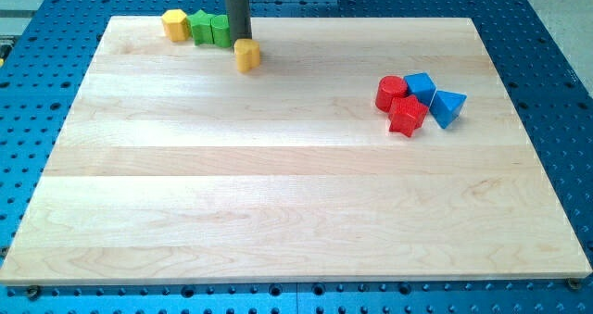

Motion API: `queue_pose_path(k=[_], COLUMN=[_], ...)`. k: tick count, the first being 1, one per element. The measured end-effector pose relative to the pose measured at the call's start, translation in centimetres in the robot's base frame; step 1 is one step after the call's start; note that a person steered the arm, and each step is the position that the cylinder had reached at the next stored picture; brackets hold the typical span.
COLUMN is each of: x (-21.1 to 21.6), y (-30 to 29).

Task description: Move the yellow heart to the left of the red circle

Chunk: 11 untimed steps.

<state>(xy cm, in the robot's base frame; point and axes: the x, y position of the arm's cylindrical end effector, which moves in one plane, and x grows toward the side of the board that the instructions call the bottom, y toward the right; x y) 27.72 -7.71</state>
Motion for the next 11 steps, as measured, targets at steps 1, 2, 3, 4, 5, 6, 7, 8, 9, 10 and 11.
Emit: queue_pose_path(k=[1,2,3,4,5,6,7,8,9,10,11], x=[3.9,2.0,6.8,8.6,9.0,8.0,4.1,5.2,6.5,4.1,5.4], y=[3.8,-0.4,-1.7,6.3,8.4,6.8,9.1,14.9,18.0,16.7,15.3])
